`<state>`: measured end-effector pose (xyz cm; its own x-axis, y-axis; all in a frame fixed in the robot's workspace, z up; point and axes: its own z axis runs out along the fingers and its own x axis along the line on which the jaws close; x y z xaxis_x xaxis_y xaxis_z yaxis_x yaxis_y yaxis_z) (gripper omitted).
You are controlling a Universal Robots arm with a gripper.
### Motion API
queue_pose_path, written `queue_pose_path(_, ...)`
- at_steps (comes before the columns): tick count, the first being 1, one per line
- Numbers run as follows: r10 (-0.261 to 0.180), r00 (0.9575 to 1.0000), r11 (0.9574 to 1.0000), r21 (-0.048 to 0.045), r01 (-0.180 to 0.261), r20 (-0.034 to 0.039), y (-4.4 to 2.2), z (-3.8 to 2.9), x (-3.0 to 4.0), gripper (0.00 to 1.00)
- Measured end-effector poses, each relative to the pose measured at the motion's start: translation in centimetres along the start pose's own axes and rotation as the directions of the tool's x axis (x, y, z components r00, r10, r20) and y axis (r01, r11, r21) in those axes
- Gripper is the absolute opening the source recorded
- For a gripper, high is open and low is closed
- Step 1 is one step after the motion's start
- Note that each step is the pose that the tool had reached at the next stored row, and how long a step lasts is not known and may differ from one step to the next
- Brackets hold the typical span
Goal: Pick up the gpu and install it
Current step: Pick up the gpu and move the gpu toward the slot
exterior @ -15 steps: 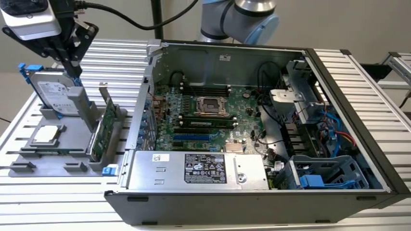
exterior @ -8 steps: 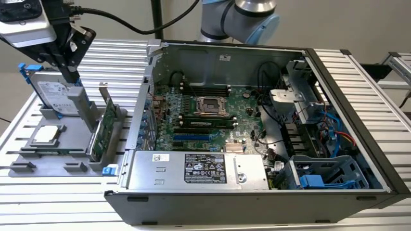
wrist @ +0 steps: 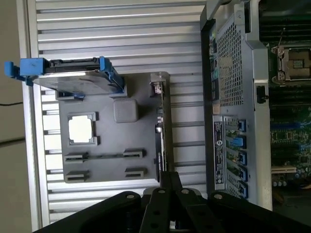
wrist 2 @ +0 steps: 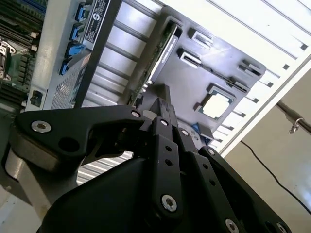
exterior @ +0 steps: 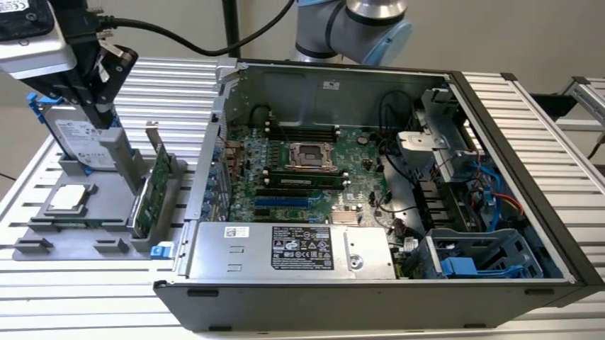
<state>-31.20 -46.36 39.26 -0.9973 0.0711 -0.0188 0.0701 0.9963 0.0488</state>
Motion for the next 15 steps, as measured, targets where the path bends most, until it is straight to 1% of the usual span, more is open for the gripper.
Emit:
queue_pose_path(7, -0.006, 1.0000, 1.0000, -0.0002, 0.006, -0.0003, -0.51, -0.02, -0.03, 0.00)
queue_pose_path(15, -0.006, 1.0000, 1.0000, -0.0002, 0.006, -0.0003, -0.58, -0.03, 0.00, 0.00)
